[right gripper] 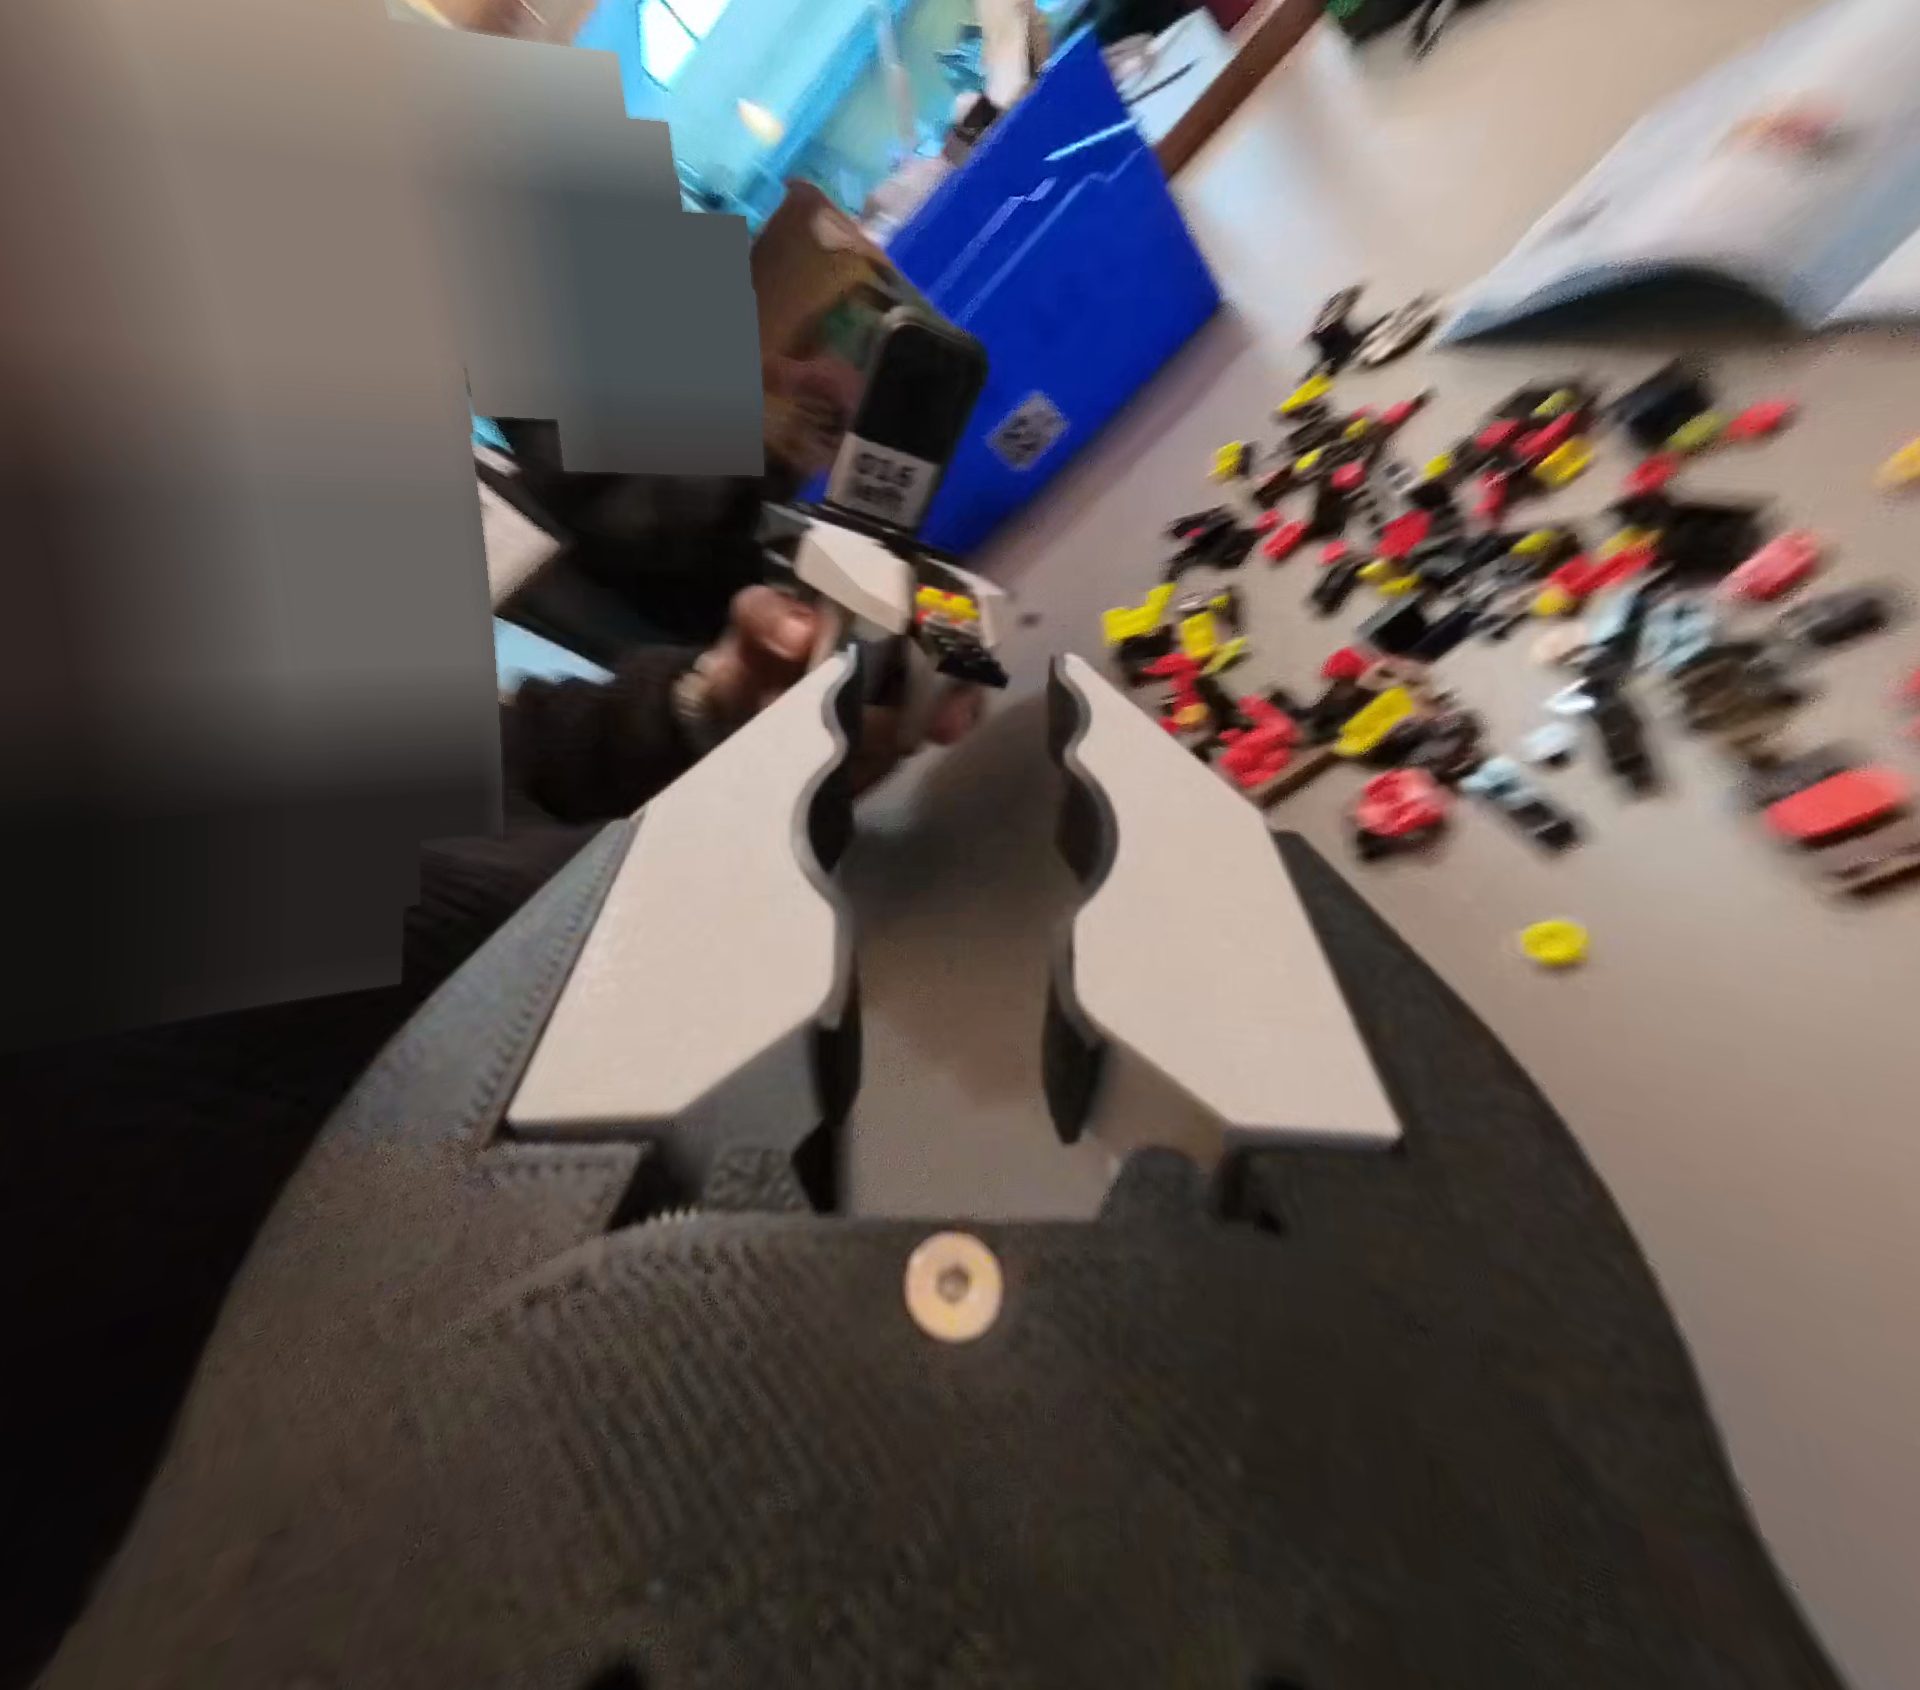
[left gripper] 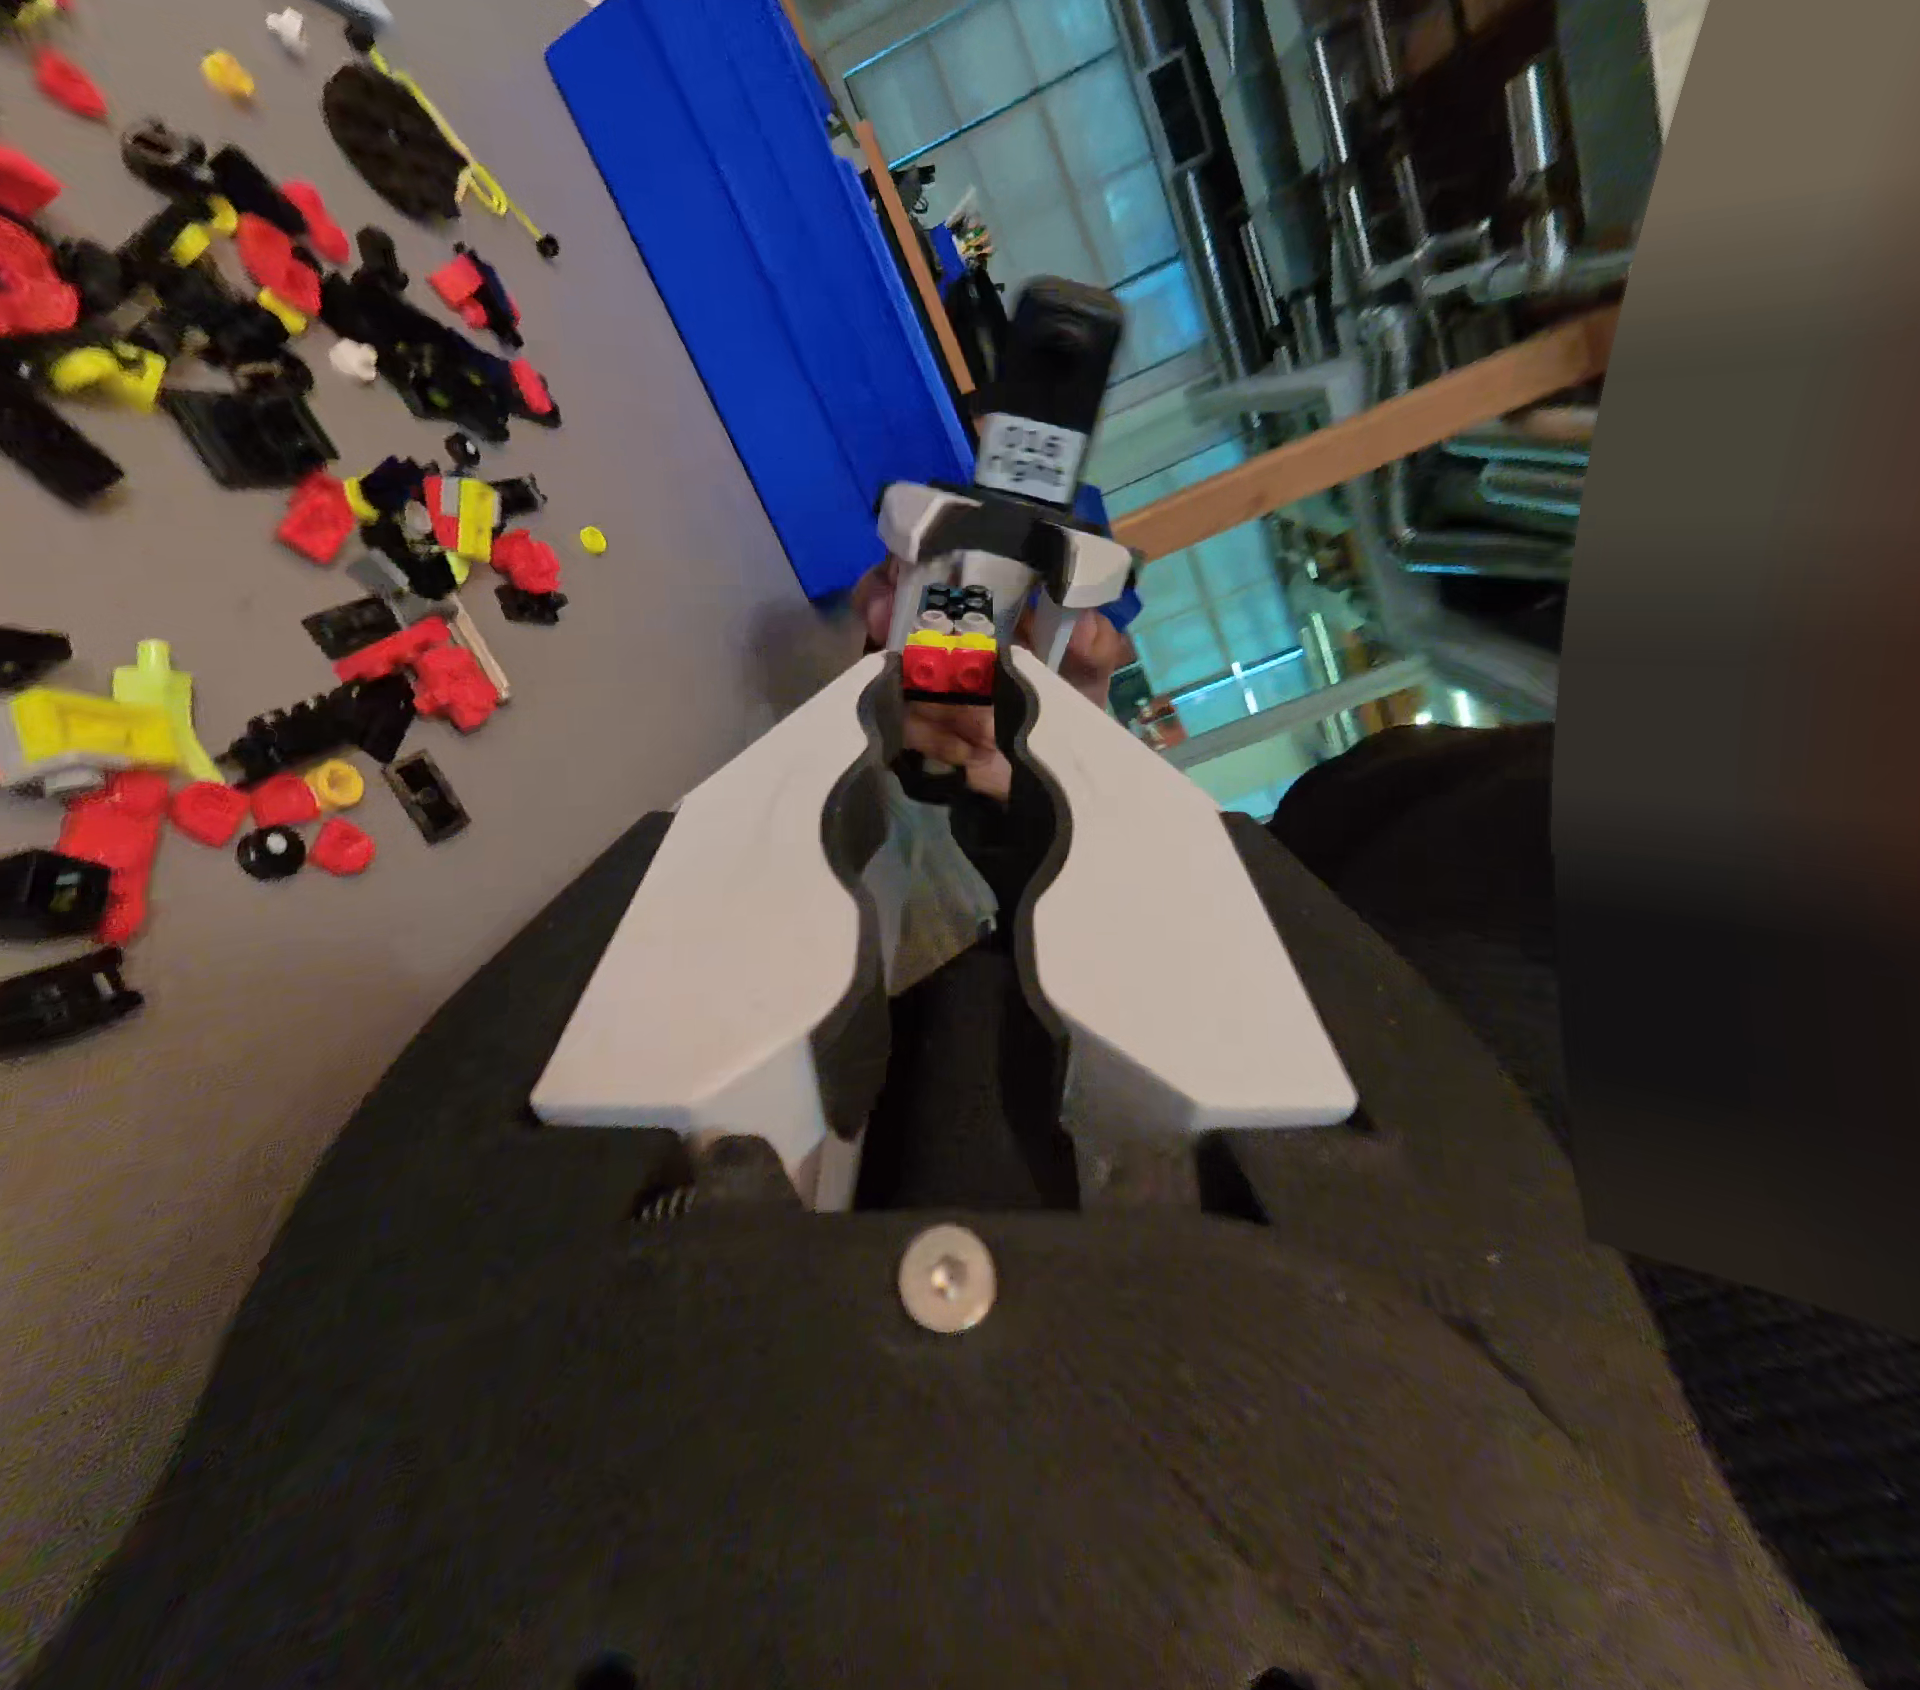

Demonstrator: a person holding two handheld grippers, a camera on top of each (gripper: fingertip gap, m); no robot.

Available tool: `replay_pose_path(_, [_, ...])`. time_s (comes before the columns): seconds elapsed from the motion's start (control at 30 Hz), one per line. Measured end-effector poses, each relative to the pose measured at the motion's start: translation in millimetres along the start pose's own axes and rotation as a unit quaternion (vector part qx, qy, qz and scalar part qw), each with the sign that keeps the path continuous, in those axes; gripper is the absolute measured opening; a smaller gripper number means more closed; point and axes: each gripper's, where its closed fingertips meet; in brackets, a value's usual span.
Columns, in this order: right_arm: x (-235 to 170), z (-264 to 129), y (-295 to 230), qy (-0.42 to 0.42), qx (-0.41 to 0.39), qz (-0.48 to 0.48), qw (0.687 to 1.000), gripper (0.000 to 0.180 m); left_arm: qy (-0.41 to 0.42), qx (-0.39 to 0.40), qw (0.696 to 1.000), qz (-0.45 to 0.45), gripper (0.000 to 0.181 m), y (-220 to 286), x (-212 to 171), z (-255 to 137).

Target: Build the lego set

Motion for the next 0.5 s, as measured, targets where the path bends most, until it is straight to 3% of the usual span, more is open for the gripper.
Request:
replay_pose_path(0.1, [-1.7, 2.4, 2.0, -0.015, -0.082, -0.175, 0.981, 0.043, -0.005, 0.001, 0.999, -0.037, 0.013, -6.6, -4.0, -0.6])
replay_pose_path(0.27, [-32.5, 18.2, 0.5, -0.089, -0.123, -0.376, 0.914, 0.043, -0.033, -0.007, 0.996, -0.084, 0.013, -9.6, -17.7, 2.5])
replay_pose_path(0.37, [-39.5, 21.6, -4.8, -0.092, -0.123, -0.442, 0.884, 0.032, -0.043, -0.02, 0.993, -0.106, 0.013, -8.0, -22.8, 3.5])
replay_pose_path(0.5, [-39.1, 21.0, -12.3, -0.081, -0.102, -0.44, 0.888, 0.027, -0.063, -0.039, 0.99, -0.119, 0.013, -1.8, -30.3, 6.1])
Point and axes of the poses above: each gripper's, where its closed fingertips meet, z out along the fingers, x out of its top, y = z × x across the jaws, and after that the axes turned 6 degrees about -x, right-handed
